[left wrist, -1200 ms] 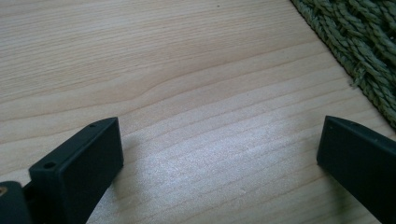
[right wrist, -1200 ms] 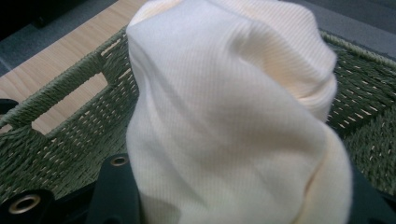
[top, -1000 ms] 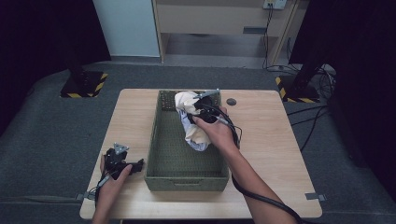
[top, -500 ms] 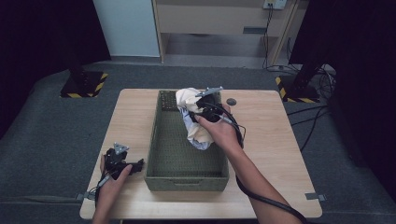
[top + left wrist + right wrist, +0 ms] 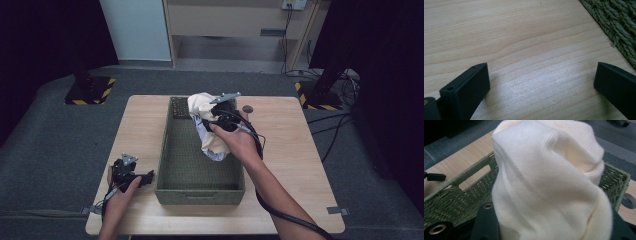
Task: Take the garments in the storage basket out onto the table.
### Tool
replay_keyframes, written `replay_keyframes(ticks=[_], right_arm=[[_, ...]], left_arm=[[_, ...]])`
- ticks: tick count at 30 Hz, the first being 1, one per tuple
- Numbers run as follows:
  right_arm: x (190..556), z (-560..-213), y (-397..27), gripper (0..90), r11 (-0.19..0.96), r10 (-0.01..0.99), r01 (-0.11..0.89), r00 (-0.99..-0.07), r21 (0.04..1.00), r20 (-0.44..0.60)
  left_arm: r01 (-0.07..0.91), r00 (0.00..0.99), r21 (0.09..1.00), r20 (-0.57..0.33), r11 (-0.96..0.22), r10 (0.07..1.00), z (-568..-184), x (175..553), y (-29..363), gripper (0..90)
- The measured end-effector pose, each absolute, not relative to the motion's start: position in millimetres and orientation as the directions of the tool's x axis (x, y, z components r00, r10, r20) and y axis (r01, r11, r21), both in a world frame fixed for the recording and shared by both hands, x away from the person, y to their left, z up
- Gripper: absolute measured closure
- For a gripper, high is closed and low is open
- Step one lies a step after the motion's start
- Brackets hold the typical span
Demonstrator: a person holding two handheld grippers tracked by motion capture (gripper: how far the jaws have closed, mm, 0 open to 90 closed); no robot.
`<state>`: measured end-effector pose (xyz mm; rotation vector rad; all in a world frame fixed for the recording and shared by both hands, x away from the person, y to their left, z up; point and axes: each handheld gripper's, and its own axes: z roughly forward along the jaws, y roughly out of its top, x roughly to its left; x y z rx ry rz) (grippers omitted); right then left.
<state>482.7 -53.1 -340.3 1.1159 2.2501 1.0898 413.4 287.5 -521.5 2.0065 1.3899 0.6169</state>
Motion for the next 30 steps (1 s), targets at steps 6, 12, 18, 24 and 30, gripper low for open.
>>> replay_keyframes(ticks=[6, 12, 18, 24, 30], right_arm=[[480, -336, -58, 48.0, 0.373, 0.798, 0.479, -0.602, 0.795, -0.012], [475, -331, -63, 48.0, 0.371, 0.798, 0.473, -0.603, 0.799, -0.013], [470, -329, -70, 48.0, 0.367, 0.794, 0.468, -0.607, 0.804, -0.009], [466, -329, -77, 48.0, 0.359, 0.793, 0.469, -0.609, 0.807, 0.001], [461, -329, -86, 48.0, 0.358, 0.796, 0.470, -0.605, 0.807, -0.001]], left_arm=[[0.654, 0.339, 0.711, 0.031, -0.259, 0.940, -522, 413, 287, 0.0], [0.654, 0.339, 0.711, 0.031, -0.259, 0.940, -521, 413, 287, 0.0], [0.654, 0.339, 0.711, 0.031, -0.259, 0.940, -522, 413, 287, 0.0], [0.654, 0.339, 0.711, 0.031, -0.259, 0.940, -522, 413, 287, 0.0], [0.654, 0.339, 0.711, 0.031, -0.259, 0.940, -522, 413, 287, 0.0]])
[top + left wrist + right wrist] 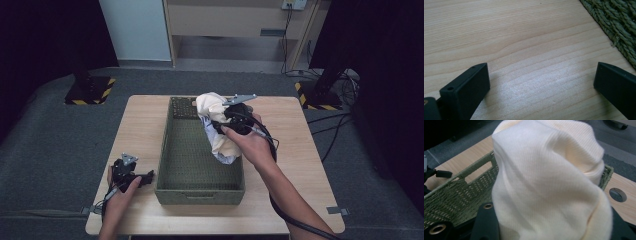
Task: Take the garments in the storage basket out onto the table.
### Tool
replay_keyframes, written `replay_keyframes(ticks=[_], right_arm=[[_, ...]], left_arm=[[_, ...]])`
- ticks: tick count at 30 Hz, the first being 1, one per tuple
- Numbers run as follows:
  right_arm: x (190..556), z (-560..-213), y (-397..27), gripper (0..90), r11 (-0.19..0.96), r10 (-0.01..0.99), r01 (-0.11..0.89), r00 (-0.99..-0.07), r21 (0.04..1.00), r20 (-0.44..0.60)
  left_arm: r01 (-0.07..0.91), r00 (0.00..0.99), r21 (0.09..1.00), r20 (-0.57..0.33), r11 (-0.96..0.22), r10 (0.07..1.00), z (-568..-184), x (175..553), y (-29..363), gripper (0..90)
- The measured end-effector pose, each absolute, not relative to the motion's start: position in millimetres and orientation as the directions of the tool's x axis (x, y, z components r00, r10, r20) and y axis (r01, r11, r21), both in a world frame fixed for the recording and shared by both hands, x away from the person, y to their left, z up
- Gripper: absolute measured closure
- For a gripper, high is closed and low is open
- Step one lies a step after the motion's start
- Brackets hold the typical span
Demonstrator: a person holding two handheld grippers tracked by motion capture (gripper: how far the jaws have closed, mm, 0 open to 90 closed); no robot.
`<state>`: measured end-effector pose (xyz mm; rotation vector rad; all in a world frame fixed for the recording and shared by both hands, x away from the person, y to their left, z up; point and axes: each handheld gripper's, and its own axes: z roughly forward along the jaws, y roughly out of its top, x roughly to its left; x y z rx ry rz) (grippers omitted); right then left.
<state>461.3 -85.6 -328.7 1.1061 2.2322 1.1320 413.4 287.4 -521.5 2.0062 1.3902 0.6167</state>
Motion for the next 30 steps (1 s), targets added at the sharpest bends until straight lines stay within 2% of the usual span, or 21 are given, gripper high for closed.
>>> replay_keyframes(ticks=[30], right_arm=[[452, -333, -121, 48.0, 0.330, 0.814, 0.492, -0.580, 0.806, 0.020]], left_arm=[[0.654, 0.339, 0.711, 0.031, -0.259, 0.940, -522, 413, 287, 0.0]])
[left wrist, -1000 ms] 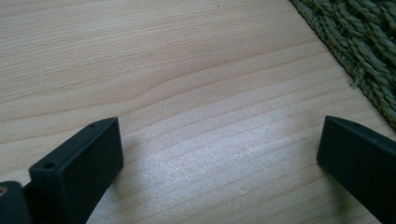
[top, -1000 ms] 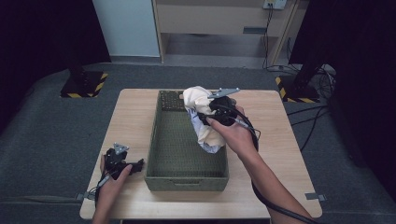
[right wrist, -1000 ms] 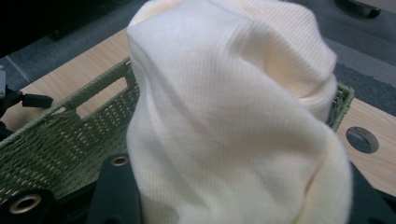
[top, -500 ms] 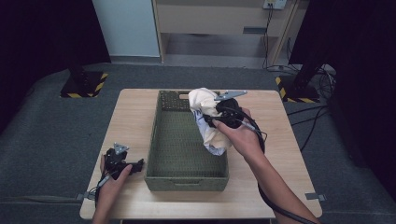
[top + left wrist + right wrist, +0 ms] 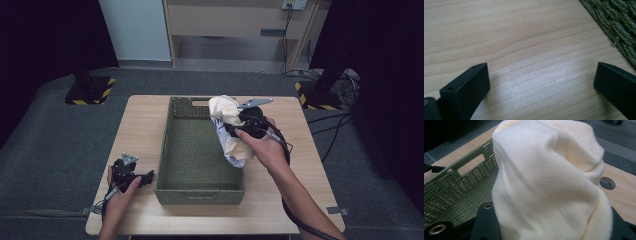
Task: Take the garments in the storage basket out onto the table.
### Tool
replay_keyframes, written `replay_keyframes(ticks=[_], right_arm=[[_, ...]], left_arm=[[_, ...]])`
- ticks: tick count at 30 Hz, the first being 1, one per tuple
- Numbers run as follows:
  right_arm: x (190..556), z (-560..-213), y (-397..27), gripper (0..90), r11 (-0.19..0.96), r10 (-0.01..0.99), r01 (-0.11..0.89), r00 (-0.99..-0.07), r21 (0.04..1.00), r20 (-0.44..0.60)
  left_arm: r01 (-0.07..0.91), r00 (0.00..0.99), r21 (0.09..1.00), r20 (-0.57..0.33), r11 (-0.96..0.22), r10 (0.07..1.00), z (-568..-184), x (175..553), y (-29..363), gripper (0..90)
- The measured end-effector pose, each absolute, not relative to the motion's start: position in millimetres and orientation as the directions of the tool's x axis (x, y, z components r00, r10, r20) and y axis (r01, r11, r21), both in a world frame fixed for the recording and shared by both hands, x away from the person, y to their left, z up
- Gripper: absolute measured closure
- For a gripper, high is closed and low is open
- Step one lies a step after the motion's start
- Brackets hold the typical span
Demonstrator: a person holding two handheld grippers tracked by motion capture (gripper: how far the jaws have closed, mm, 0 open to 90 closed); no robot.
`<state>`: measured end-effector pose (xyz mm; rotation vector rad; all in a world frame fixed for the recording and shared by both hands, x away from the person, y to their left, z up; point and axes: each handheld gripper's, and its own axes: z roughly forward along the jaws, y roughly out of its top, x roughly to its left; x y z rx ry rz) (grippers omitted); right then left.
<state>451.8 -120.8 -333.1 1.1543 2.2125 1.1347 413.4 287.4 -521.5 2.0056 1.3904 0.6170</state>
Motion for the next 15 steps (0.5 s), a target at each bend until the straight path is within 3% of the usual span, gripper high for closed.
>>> replay_keyframes(ticks=[15], right_arm=[[444, -341, -149, 47.9, 0.305, 0.833, 0.508, -0.552, 0.806, 0.033]], left_arm=[[0.654, 0.339, 0.711, 0.031, -0.259, 0.940, -522, 413, 287, 0.0]])
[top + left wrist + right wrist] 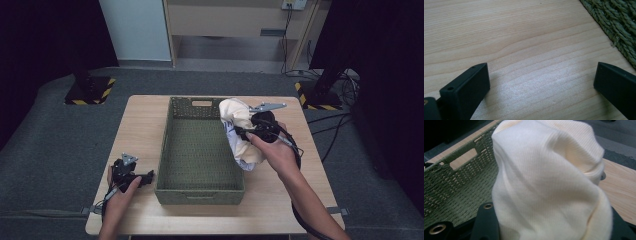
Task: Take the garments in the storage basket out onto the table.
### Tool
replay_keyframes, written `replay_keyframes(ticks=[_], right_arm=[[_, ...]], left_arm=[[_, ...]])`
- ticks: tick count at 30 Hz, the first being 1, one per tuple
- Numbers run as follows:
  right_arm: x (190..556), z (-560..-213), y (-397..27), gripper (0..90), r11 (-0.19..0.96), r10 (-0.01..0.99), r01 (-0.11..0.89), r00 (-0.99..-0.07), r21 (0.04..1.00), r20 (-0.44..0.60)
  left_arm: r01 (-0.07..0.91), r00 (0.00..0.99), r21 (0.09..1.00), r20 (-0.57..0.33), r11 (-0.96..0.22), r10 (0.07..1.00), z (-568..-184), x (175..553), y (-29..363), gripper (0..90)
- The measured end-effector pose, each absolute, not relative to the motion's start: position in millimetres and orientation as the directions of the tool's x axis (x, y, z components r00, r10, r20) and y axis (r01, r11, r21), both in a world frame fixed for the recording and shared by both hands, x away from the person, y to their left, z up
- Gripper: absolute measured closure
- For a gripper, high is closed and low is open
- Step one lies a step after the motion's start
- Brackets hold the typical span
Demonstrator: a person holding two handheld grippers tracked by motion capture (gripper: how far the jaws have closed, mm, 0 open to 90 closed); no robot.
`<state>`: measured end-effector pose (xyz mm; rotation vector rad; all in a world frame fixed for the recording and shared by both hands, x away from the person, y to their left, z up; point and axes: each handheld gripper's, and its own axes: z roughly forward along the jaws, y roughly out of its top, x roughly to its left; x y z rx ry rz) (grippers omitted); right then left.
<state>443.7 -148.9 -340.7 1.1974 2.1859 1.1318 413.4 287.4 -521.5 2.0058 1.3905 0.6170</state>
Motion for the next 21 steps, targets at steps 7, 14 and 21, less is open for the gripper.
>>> replay_keyframes(ticks=[7, 14, 21], right_arm=[[443, -342, -163, 47.9, 0.285, 0.846, 0.518, -0.531, 0.806, 0.042], [444, -343, -176, 48.0, 0.273, 0.857, 0.525, -0.514, 0.806, 0.045], [447, -342, -185, 48.0, 0.265, 0.867, 0.531, -0.496, 0.805, 0.042]], left_arm=[[0.654, 0.339, 0.711, 0.031, -0.259, 0.940, -522, 413, 287, 0.0], [0.654, 0.339, 0.711, 0.031, -0.259, 0.940, -521, 413, 287, 0.0], [0.654, 0.339, 0.711, 0.031, -0.259, 0.940, -521, 413, 287, 0.0]])
